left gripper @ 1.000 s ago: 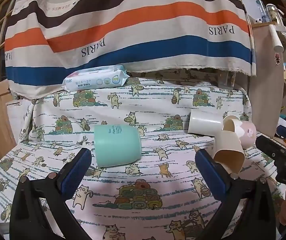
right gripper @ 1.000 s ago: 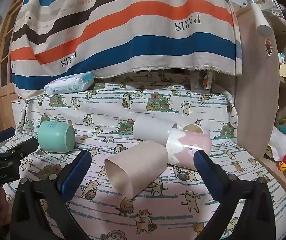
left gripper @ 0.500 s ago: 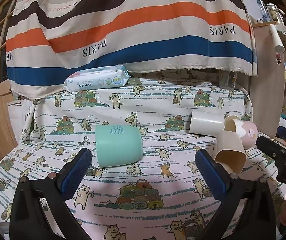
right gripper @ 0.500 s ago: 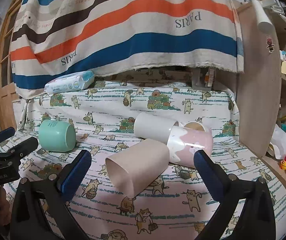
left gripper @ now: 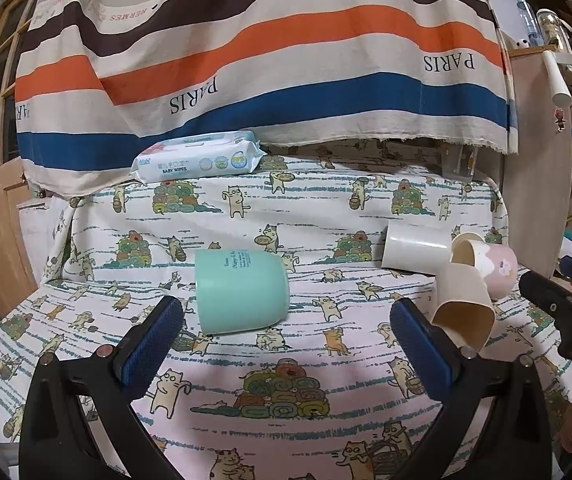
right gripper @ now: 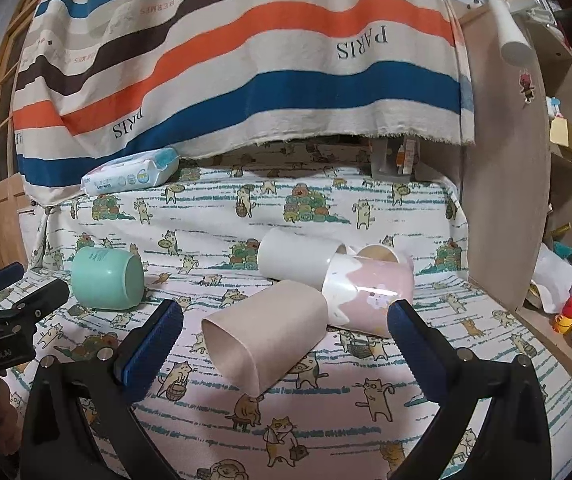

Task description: Flip cup upside down

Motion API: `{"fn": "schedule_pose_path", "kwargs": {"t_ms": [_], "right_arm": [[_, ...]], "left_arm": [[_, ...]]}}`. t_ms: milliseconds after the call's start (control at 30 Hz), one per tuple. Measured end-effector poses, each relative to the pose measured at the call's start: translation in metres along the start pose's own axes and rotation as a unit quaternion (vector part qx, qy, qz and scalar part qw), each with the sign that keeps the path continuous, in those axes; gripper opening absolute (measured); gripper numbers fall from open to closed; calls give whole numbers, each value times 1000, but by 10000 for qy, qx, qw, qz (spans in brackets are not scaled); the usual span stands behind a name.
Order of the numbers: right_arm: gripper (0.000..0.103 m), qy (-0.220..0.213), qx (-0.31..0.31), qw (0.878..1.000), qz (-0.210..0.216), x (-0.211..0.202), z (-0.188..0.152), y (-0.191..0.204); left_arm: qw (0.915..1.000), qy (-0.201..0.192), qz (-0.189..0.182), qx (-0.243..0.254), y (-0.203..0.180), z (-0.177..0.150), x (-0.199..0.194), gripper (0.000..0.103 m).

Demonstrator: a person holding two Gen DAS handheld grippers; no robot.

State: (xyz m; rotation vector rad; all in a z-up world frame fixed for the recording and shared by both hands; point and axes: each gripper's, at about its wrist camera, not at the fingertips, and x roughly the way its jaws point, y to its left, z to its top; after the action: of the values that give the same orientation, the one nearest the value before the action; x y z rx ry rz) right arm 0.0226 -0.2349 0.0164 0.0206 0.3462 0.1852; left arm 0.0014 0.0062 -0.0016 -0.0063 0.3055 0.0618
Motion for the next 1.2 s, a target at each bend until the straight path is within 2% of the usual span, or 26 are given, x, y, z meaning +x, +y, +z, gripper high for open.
{"fn": "schedule_pose_path", "kwargs": {"t_ms": [100,167,233,333,500,567,700,1200], "right_arm": [[103,203,-22,9998,-39,5,0,4],[103,180,-206,9994,-209,4,-1,13],[103,43,-344,9992,-176,-1,-2,18],[103,-99,-262,9996,-31,-7,-2,14],[103,-111,-191,9997,-112,-8,-1,12],[103,-101,-217,9997,-112,-7,-1,13],[103,-117,-158,9997,-136,-7,-1,14],[103,-42,-154,9999,-9,-5,-1,11]], "left_arm": [[9997,-12,259,-8,1,1,0,103],[9998,-28,214,-28,3,0,-1,103],[9999,-11,141,-37,3,0,0,103],[9999,64,73,-51,4,0,2,103],[9998,214,11,-7,2,0,7,103],[9997,243,94,44,0,0,6,103],[9997,72,236,61,1,0,0,103],[9999,-6,127,4,2,1,-4,103]]}}
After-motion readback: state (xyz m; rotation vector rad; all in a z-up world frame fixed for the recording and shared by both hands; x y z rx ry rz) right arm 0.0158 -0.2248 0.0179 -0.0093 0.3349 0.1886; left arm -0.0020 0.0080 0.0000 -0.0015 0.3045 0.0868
